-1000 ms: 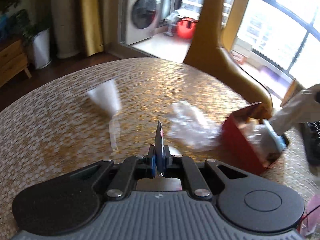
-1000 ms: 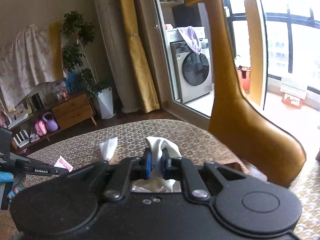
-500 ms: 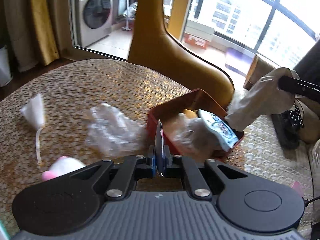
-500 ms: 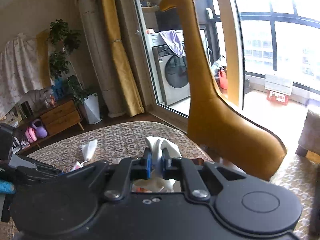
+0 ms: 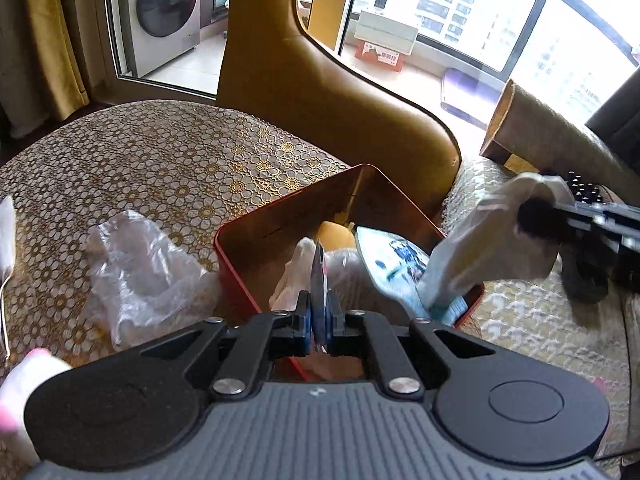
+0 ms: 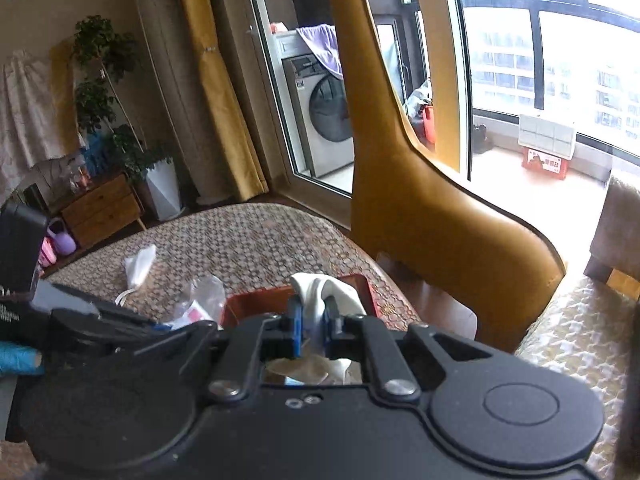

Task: Organize soft objects
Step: 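Lower the wipe packet and tissue into the red box and open both grippers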

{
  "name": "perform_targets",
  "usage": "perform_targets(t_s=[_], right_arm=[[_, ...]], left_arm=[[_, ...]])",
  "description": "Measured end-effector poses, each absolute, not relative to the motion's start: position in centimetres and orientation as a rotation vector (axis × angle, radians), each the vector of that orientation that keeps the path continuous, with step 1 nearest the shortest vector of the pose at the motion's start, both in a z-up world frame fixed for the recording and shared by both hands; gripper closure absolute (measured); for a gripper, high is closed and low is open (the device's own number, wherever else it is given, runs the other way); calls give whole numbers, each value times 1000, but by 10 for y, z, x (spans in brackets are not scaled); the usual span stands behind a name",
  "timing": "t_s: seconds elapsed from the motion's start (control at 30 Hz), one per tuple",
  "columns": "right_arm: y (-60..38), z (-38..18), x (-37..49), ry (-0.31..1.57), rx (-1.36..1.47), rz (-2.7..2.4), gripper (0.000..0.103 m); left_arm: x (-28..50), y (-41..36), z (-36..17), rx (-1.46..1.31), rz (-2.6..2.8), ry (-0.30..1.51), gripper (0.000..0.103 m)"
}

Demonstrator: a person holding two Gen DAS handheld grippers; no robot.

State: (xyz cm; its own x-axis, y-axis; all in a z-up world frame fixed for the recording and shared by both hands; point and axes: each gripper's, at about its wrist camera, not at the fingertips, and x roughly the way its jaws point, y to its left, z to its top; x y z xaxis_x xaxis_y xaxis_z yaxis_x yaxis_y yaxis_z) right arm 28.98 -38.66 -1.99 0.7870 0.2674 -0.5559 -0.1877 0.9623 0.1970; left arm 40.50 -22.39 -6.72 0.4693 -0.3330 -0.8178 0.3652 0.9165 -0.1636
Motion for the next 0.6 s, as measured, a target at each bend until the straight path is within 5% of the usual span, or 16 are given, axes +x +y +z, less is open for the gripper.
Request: perform_targets(t_s=[0.6], right_arm=[[-364, -87, 324, 730, 54, 271, 94]], left_arm=[[450, -252, -98, 89, -402, 1042, 97]])
